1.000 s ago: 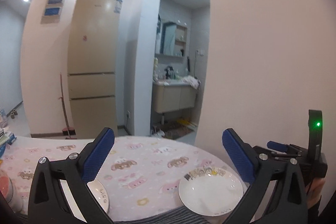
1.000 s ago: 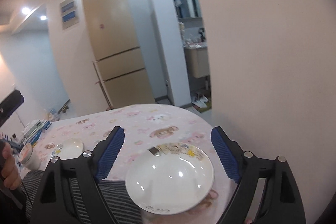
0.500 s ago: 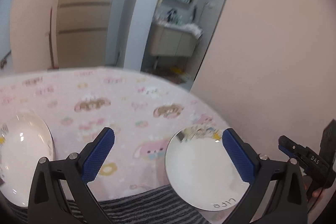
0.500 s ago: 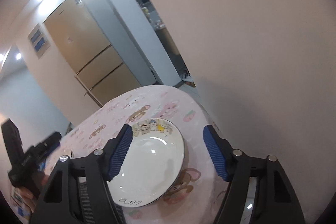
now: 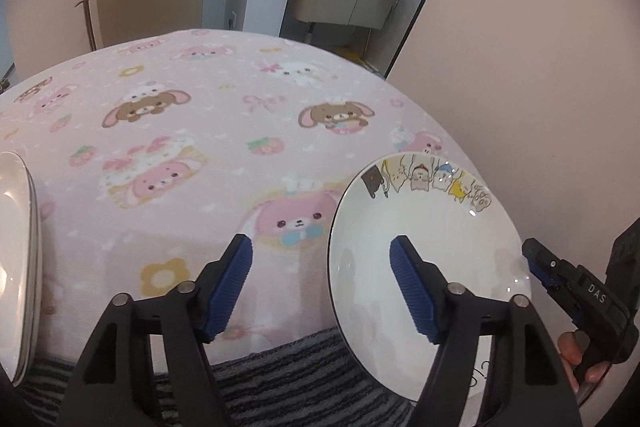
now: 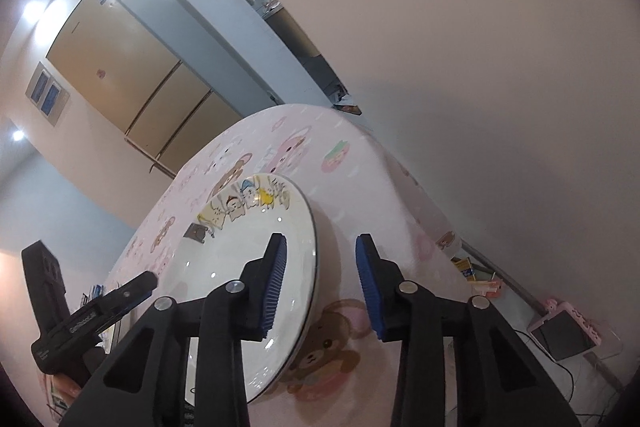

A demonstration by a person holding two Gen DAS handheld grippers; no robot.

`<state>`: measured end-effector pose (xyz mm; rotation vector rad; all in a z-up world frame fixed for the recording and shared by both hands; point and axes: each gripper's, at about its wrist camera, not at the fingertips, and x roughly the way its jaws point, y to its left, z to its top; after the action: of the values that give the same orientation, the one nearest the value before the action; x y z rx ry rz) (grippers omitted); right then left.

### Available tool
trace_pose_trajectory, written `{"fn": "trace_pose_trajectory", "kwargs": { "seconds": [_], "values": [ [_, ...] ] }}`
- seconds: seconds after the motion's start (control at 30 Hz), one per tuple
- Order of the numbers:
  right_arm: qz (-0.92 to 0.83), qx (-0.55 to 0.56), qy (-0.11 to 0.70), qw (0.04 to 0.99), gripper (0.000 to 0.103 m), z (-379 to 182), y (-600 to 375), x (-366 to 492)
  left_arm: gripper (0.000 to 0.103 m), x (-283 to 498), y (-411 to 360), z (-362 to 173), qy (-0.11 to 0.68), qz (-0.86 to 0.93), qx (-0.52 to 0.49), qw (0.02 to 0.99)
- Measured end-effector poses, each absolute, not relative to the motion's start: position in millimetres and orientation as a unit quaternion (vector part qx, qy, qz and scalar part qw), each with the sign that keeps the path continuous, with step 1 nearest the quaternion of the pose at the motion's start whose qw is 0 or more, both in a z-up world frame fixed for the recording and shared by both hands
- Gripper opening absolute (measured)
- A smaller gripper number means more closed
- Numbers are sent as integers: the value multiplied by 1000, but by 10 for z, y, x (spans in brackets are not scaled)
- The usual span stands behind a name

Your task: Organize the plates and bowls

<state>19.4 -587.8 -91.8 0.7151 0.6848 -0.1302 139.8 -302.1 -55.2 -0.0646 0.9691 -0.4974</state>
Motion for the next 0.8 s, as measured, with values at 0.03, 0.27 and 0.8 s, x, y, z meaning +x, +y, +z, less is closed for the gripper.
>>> {"fn": "trace_pose_trajectory", "kwargs": {
  "seconds": [0.03,0.27,0.8],
  "values": [
    [-60,343,331,877,35,-936,-5858,207,65,1421,-3054,-588,467,-231,-26,853],
    [-61,341,342,873,13,-1088,-5754,314,21,1532,-3132,-793,507,-243,-50,826],
    [-110,310,342,880,15,-1006,-5628,317,19,1401,-3153,-808,481,-271,-29,833]
  ]
}}
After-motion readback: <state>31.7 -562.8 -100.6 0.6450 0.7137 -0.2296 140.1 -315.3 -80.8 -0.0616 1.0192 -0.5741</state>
